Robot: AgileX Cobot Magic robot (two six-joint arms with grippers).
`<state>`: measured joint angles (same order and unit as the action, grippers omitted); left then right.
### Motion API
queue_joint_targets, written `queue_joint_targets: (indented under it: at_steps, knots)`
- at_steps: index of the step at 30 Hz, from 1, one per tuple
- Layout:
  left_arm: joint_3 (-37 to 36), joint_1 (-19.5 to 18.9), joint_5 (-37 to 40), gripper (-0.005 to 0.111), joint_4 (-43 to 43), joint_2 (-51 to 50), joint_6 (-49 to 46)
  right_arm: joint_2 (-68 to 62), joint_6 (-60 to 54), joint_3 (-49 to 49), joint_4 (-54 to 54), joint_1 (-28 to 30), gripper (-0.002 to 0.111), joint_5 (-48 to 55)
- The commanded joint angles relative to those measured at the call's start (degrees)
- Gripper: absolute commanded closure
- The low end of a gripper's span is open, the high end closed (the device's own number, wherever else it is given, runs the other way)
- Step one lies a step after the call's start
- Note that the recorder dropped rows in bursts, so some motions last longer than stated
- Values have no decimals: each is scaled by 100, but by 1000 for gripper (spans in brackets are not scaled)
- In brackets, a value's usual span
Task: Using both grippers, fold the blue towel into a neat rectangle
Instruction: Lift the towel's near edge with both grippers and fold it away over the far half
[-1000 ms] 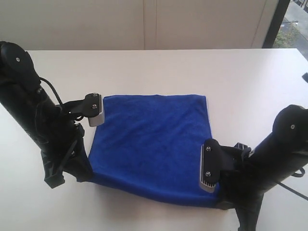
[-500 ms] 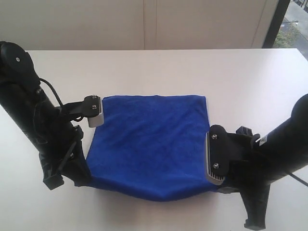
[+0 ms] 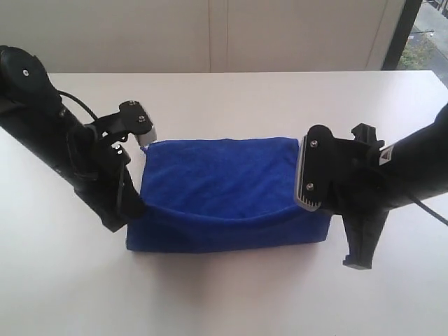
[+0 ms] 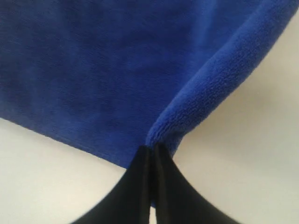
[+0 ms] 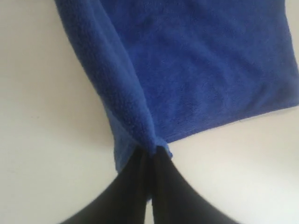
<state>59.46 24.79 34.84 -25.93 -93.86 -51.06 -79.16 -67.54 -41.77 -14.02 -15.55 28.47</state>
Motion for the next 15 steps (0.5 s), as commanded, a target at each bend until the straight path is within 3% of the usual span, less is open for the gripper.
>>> queue_joint_targets:
  at_steps: [1,11,15]
  knots:
    - [295,-9,-178,107,116,57,434,-349,94,-319,74,18,108,-340]
    - [869,-9,-403,107,1299,33,1577,-745,645,-1137,632,31,108,-340]
    - [881,-75,-486,107,1375,-33,1705,-975,832,-1355,641,182,108,-340]
